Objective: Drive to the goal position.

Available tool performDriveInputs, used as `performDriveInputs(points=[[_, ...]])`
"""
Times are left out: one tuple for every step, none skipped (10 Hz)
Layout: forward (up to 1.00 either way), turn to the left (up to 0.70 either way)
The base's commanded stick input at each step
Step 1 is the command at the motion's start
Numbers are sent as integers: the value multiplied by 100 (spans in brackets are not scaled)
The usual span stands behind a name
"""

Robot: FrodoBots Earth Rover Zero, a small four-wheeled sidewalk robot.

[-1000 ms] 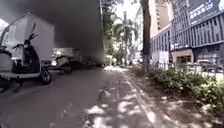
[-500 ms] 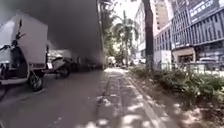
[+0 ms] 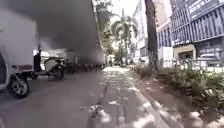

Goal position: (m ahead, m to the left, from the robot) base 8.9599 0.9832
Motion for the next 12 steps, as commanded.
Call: performDriveInputs(points=[[70, 14], [70, 7], [70, 0], [70, 0], [70, 0], [70, 0], [70, 0], [70, 0], [70, 0], [70, 0], [70, -14], [70, -12]])
